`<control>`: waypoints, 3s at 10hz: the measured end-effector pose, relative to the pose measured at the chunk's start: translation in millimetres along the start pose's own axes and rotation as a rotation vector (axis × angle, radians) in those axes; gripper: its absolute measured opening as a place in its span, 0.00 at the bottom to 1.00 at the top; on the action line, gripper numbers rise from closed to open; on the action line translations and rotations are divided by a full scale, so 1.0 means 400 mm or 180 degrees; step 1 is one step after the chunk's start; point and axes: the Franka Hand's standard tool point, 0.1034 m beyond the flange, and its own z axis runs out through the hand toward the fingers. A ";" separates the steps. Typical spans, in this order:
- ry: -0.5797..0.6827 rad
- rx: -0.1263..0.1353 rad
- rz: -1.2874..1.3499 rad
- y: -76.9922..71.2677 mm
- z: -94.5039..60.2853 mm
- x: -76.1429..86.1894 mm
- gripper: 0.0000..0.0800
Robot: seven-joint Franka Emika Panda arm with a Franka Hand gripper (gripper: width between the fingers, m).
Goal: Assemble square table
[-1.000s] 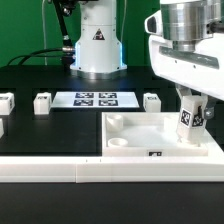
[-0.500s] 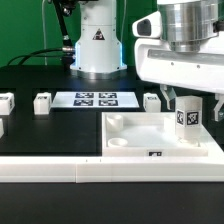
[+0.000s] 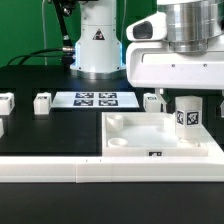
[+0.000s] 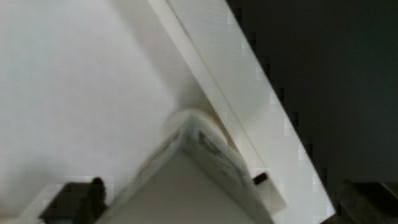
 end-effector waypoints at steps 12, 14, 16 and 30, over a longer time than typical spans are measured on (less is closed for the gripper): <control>0.0387 -0.0137 -0.2388 0.009 -0.018 -0.003 0.66; 0.0390 -0.0141 -0.2384 0.012 -0.019 -0.001 0.50; 0.0390 -0.0142 -0.2373 0.014 -0.018 0.000 0.37; 0.0321 0.0039 0.1014 0.019 -0.014 0.024 0.37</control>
Offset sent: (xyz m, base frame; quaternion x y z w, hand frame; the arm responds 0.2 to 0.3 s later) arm -0.0144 0.0039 0.0084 -0.0309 0.0825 -0.2347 0.9681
